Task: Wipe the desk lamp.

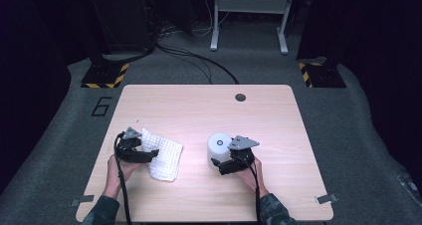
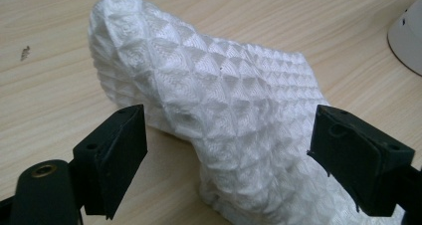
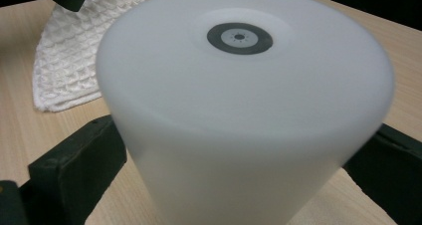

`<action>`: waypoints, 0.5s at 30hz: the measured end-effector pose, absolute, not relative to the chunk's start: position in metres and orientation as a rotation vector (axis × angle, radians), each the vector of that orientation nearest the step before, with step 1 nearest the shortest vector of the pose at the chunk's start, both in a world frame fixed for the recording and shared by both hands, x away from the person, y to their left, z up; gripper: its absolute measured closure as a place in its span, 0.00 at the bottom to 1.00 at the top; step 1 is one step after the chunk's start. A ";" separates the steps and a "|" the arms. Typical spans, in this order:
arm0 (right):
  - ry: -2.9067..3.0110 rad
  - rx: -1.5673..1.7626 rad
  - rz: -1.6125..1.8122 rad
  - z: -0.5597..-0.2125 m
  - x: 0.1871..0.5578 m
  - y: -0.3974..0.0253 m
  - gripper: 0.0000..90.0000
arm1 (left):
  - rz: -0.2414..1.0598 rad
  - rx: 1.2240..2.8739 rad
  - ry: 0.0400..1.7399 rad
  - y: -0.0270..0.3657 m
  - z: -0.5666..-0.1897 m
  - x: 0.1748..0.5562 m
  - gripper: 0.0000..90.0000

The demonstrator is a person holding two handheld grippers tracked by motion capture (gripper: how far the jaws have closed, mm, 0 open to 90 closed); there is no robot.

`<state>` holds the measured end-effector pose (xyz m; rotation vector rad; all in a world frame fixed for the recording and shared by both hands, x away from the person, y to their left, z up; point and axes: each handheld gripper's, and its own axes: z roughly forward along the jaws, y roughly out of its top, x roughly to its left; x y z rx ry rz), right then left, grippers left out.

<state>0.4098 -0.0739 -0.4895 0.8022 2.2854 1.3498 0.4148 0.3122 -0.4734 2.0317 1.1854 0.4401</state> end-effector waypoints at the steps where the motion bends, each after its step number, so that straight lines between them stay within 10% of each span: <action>1: 2.292 0.797 1.354 -0.488 0.409 -0.075 0.00 | 0.437 2.028 1.185 0.314 -0.471 0.413 0.15; 15: 2.256 0.929 1.319 -0.477 0.389 -0.132 0.00 | 0.532 2.003 1.206 0.335 -0.468 0.378 0.08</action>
